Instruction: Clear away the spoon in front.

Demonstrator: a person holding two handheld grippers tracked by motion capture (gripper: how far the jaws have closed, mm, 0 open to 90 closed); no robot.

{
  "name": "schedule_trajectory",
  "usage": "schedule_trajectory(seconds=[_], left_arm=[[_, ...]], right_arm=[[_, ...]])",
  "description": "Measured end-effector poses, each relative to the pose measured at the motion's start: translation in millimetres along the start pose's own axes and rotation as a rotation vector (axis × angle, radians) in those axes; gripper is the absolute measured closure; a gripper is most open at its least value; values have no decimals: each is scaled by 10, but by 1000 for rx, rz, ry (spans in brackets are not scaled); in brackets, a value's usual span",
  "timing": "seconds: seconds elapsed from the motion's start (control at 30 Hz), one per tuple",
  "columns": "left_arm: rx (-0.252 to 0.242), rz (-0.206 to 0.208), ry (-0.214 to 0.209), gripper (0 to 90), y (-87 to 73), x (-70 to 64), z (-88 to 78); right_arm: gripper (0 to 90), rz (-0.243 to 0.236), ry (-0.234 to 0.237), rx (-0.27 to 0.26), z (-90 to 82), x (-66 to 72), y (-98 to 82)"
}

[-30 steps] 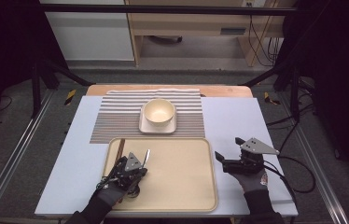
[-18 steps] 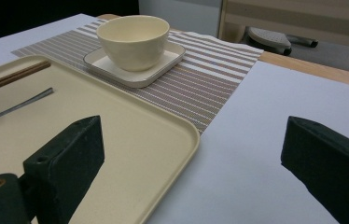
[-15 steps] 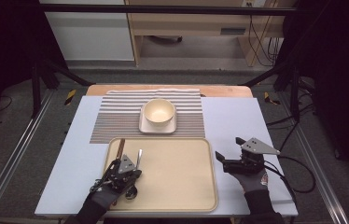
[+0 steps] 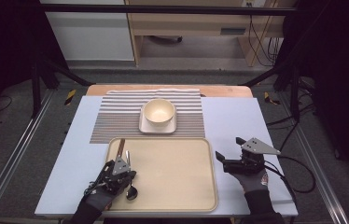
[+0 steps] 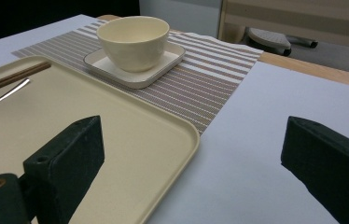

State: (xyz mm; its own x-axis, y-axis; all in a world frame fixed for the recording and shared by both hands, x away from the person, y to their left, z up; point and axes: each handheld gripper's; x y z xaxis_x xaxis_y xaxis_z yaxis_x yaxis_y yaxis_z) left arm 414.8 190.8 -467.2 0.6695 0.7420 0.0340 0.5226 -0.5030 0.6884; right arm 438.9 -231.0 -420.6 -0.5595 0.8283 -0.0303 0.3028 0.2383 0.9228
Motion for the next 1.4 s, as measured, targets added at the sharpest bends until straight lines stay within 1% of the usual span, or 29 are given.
schedule_trajectory(seconds=[0.07,0.2,0.27,0.37,0.67,0.77,0.9,1.07,1.13,1.3,1.4], left_arm=[[-1,9,-10,893,0,-43,-15],[15,29,-28,893,-21,-109,-14],[26,37,-25,893,-33,-118,-17],[30,31,-34,893,-54,-106,-41],[38,13,-23,893,-147,-27,-135],[39,7,-21,893,-159,-15,-147],[41,9,-11,893,-172,-5,-161],[40,-1,-7,893,-178,9,-166],[41,3,-3,893,-174,10,-166],[4,3,6,893,-143,11,-198],[-41,-2,12,892,-106,16,-235]], right_arm=[[64,-1,0,-3,-1,-2,1],[64,0,0,-3,-4,-2,2],[64,1,0,-4,-5,-2,3],[64,0,-1,-5,-10,-5,4],[64,-1,0,-2,-3,-2,0],[64,-2,0,-2,0,-2,0],[64,-1,0,-2,-1,-1,0],[64,-2,1,-2,1,-1,0],[64,0,1,0,1,2,-1],[64,0,0,0,1,0,-1],[64,0,1,-1,1,0,0]])
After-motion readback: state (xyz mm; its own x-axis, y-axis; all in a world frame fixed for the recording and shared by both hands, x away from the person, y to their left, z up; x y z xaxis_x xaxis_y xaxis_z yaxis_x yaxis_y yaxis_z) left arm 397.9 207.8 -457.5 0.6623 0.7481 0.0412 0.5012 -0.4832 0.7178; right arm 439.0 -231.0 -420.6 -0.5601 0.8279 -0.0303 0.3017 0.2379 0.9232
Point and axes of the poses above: each handheld gripper's, and its own axes: z roughly forward along the jaws, y roughly out of its top, x roughly to its left, and after that the axes turned 2 degrees about -z, right-handed
